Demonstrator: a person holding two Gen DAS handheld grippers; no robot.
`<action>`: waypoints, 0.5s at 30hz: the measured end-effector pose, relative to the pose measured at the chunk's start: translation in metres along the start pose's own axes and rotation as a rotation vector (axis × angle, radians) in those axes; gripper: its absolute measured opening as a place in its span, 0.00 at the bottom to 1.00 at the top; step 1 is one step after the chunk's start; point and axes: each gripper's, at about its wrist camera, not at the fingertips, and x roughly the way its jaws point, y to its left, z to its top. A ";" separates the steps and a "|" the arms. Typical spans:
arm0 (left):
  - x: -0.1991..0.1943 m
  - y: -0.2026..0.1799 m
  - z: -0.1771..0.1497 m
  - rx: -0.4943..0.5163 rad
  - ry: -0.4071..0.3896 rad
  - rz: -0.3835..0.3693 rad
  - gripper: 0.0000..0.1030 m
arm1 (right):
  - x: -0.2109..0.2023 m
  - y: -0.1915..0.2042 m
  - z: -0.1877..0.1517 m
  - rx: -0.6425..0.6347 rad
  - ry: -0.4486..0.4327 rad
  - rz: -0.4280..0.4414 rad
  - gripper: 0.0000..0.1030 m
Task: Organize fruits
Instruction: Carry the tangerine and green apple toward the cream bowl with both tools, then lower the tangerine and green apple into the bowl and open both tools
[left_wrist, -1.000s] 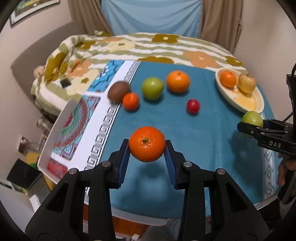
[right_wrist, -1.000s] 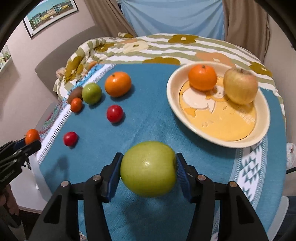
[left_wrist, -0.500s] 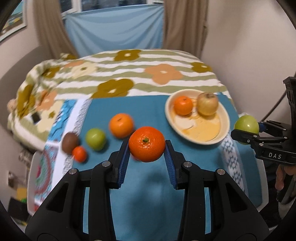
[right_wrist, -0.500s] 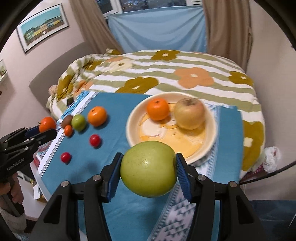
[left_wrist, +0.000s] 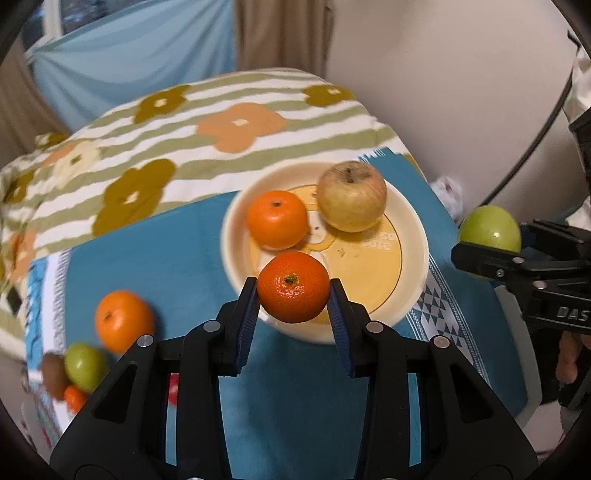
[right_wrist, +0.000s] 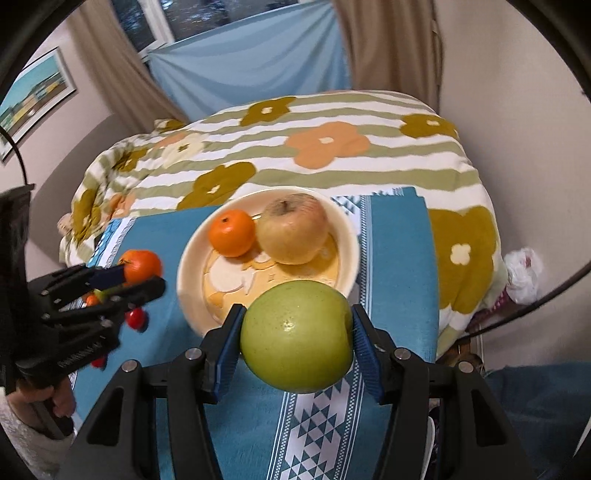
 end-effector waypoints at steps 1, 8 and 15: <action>0.008 -0.002 0.003 0.017 0.010 -0.011 0.40 | 0.001 -0.001 0.001 0.010 -0.001 -0.003 0.50; 0.039 -0.006 0.018 0.093 0.041 -0.024 0.40 | 0.008 -0.008 0.003 0.073 -0.003 -0.025 0.50; 0.030 0.001 0.021 0.103 -0.003 -0.048 1.00 | 0.010 -0.014 0.003 0.123 -0.014 -0.036 0.50</action>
